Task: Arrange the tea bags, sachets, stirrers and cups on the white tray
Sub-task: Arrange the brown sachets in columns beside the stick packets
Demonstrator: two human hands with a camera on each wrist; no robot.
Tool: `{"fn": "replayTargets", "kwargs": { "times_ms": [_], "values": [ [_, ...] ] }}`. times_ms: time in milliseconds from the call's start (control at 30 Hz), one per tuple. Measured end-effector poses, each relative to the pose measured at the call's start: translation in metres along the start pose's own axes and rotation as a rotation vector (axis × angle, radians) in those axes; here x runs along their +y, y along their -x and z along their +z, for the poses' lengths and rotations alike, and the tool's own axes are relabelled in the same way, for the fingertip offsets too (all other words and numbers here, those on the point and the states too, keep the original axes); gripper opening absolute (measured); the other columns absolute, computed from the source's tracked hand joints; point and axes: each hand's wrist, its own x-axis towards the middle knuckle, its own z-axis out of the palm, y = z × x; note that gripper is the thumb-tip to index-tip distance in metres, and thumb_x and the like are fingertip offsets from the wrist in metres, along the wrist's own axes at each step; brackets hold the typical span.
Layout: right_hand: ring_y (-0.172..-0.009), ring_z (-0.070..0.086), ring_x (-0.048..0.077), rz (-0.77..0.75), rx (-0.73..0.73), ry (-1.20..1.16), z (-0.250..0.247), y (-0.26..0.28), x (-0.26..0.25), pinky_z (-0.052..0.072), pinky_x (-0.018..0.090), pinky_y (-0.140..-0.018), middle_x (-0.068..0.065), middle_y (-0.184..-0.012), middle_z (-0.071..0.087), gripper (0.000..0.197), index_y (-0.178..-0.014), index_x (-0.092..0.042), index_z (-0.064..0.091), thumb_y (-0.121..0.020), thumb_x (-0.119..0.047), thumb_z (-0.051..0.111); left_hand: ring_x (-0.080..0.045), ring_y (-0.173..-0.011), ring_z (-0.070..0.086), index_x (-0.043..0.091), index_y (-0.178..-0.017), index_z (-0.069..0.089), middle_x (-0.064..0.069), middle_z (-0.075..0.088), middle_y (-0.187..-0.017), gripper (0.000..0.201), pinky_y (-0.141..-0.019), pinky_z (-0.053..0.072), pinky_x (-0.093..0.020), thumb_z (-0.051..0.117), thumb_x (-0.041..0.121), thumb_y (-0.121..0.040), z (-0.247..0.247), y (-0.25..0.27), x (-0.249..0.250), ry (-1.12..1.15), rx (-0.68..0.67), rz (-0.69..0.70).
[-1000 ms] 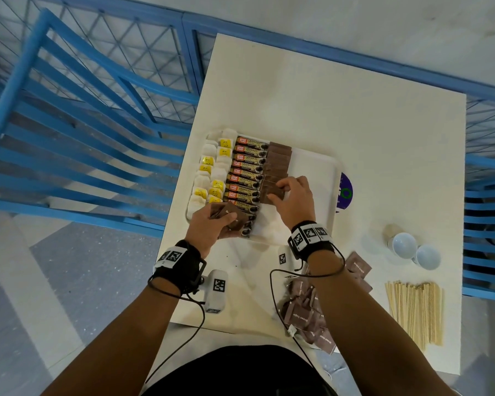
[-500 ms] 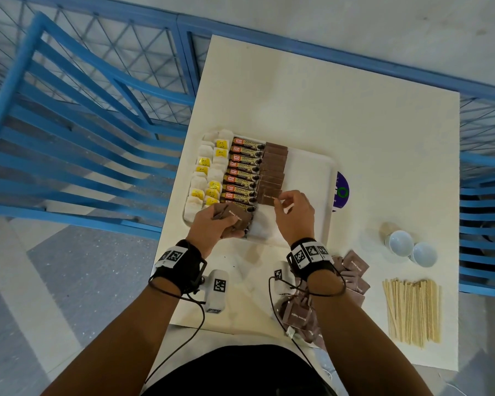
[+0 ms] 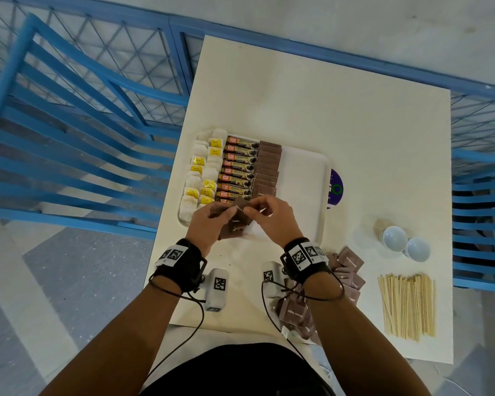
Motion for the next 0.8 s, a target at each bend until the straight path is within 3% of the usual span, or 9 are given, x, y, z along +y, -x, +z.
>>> {"fn": "replayTargets", "kwargs": {
  "times_ms": [100,200,333,467,633,733,800],
  "values": [
    [-0.077,0.06,0.001,0.002,-0.041,0.028,-0.003,0.001,0.0,0.042,0.01,-0.069,-0.013,-0.088,0.069,0.012,-0.098,-0.022,0.072,-0.087,-0.027,0.076,-0.039,-0.096,0.075,-0.002,-0.117,0.064,-0.022,0.074,-0.11,0.024,-0.079,0.062,-0.055,0.066,0.011,-0.097,0.0,0.002,-0.004,0.003,-0.022,-0.017],
    [-0.08,0.061,0.003,0.057,0.086,0.017,-0.013,-0.006,0.007,0.044,0.016,-0.073,-0.013,-0.088,0.069,0.01,-0.097,-0.023,0.072,-0.088,-0.025,0.075,-0.039,-0.093,0.075,0.0,-0.115,0.063,-0.024,0.073,-0.107,0.017,-0.079,0.063,-0.052,0.062,0.008,-0.1,-0.003,0.002,-0.007,0.046,-0.004,-0.054],
    [-0.086,0.061,0.009,0.103,0.209,0.078,-0.025,-0.015,0.02,0.043,0.015,-0.074,-0.008,-0.095,0.07,0.01,-0.099,-0.021,0.072,-0.089,-0.024,0.073,-0.035,-0.08,0.074,0.0,-0.11,0.059,-0.023,0.07,-0.097,0.018,-0.075,0.064,-0.046,0.051,-0.009,-0.097,-0.008,0.001,-0.008,0.083,-0.017,-0.087],
    [-0.086,0.058,0.009,0.087,0.167,0.165,-0.023,-0.02,0.024,0.047,0.023,-0.08,-0.005,-0.098,0.067,0.013,-0.102,-0.019,0.072,-0.09,-0.025,0.073,-0.038,-0.091,0.074,-0.008,-0.119,0.058,-0.023,0.069,-0.099,0.03,-0.08,0.063,-0.047,0.045,-0.015,-0.093,-0.01,0.003,-0.009,0.045,-0.029,-0.104],
    [-0.089,0.061,0.012,0.045,0.198,0.211,-0.017,-0.023,0.022,0.051,0.026,-0.084,-0.003,-0.099,0.064,0.016,-0.101,-0.019,0.072,-0.087,-0.026,0.076,-0.039,-0.095,0.074,-0.012,-0.128,0.053,-0.022,0.072,-0.097,0.036,-0.078,0.063,-0.045,0.045,-0.016,-0.093,-0.012,0.004,-0.01,0.039,-0.018,-0.11],
    [-0.089,0.061,0.013,0.037,0.235,0.202,-0.015,-0.023,0.021,0.051,0.026,-0.085,-0.002,-0.102,0.062,0.019,-0.101,-0.017,0.071,-0.084,-0.023,0.078,-0.039,-0.096,0.075,-0.013,-0.129,0.052,-0.022,0.072,-0.096,0.036,-0.079,0.063,-0.046,0.045,-0.016,-0.094,-0.013,0.004,-0.009,0.043,-0.019,-0.102],
    [-0.088,0.06,0.012,0.039,0.255,0.195,-0.014,-0.022,0.02,0.05,0.024,-0.084,-0.002,-0.103,0.061,0.022,-0.101,-0.016,0.07,-0.083,-0.023,0.08,-0.041,-0.098,0.074,-0.012,-0.13,0.051,-0.028,0.071,-0.105,0.037,-0.08,0.063,-0.047,0.043,-0.016,-0.094,-0.013,0.004,-0.008,0.046,-0.017,-0.099]
  ]
}}
